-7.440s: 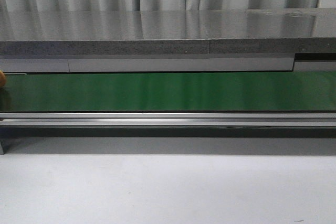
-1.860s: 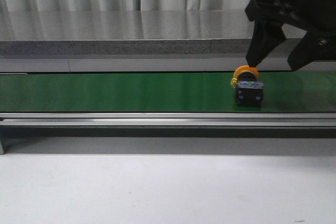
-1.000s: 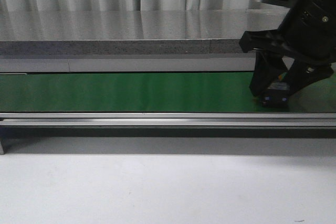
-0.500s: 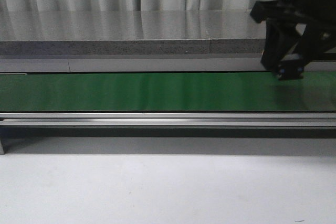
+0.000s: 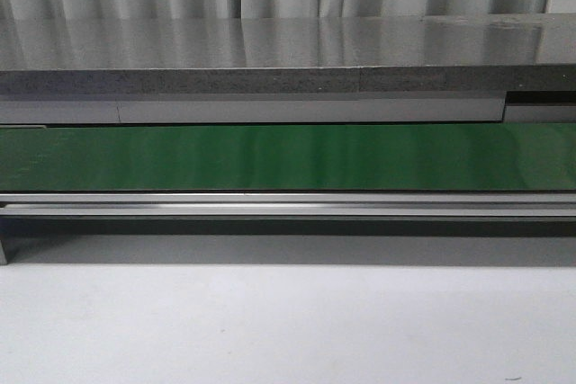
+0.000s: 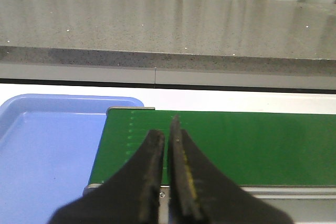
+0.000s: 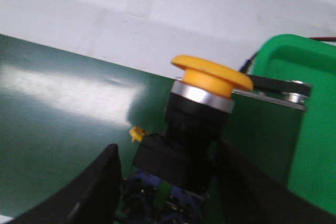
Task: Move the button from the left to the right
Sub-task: 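Lift the button off the belt and carry it over the green tray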
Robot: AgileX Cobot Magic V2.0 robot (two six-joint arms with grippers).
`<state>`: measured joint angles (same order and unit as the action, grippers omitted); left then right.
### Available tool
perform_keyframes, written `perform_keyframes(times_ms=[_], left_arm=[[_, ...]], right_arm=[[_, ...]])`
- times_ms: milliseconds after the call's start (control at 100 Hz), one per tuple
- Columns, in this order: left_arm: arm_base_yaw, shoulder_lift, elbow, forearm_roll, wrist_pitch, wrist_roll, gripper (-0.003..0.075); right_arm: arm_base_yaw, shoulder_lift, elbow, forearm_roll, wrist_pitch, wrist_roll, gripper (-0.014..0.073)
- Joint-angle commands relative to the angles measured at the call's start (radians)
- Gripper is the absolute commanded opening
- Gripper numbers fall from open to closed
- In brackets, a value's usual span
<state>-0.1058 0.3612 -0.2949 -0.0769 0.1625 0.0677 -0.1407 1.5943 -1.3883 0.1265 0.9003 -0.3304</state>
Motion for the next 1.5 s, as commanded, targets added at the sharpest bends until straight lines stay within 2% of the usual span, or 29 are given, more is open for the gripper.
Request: perform_keyframes(times_ms=[0, 220, 340, 540, 700, 1120, 1220, 1390, 1490], left_arm=[[-0.008, 0.004, -0.028, -0.007, -0.088, -0.006, 0.0005], [-0.008, 0.004, -0.028, -0.007, -0.088, -0.006, 0.0005], [-0.008, 0.004, -0.028, -0.007, -0.088, -0.006, 0.0005], [-0.008, 0.004, -0.028, -0.007, -0.088, -0.006, 0.0005], [-0.008, 0.004, -0.028, -0.007, -0.088, -0.006, 0.0005], [-0.008, 0.004, -0.028, -0.007, -0.088, -0.006, 0.0005], [-0.008, 0.004, -0.028, -0.007, -0.088, -0.006, 0.0005], [-0.008, 0.004, -0.028, -0.007, -0.088, -0.006, 0.0005], [-0.008, 0.004, -0.028, -0.007, -0.088, -0.006, 0.0005]], right_arm=[[-0.079, -0.018, -0.038, -0.007, -0.059, -0.047, 0.0235], [-0.220, 0.055, -0.038, -0.007, -0.109, -0.168, 0.0235], [-0.280, 0.107, -0.038, -0.007, -0.072, -0.218, 0.0235], [-0.362, 0.183, -0.038, -0.007, -0.006, -0.220, 0.0235], [-0.392, 0.213, -0.038, -0.007, -0.018, -0.220, 0.0235], [-0.392, 0.282, -0.038, 0.035, -0.032, -0.221, 0.0239], [-0.392, 0.294, -0.038, 0.058, -0.032, -0.221, 0.0278], [-0.392, 0.304, -0.038, 0.064, -0.039, -0.221, 0.0417], [-0.392, 0.300, -0.038, 0.064, -0.051, -0.221, 0.0471]])
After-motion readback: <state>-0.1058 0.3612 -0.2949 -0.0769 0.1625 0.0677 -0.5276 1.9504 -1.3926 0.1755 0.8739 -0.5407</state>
